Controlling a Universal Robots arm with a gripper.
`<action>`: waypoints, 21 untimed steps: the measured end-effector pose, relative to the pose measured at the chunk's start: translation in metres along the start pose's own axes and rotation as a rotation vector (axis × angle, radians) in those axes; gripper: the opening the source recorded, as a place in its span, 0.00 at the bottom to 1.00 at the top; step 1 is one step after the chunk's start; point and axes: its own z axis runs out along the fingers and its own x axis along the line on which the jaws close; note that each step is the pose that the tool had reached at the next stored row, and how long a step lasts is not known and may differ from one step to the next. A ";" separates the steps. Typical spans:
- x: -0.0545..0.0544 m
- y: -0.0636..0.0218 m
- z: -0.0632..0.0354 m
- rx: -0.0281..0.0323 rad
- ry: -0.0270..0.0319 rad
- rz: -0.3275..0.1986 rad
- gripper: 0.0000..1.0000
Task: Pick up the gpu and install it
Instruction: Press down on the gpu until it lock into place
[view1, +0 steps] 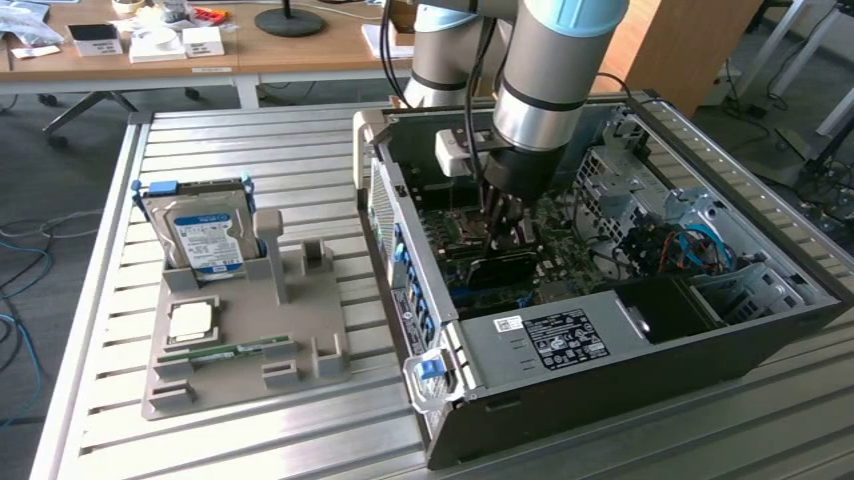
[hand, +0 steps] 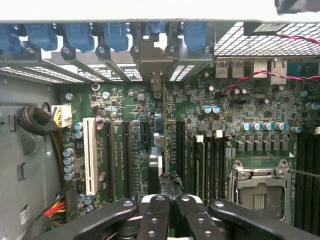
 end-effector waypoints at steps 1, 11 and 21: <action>0.000 0.0000 0.0000 0.0000 0.0000 0.000 0.11; 0.000 0.0010 0.0013 0.0003 0.0002 0.000 0.11; 0.000 0.0011 0.0018 0.0002 0.0003 0.000 0.11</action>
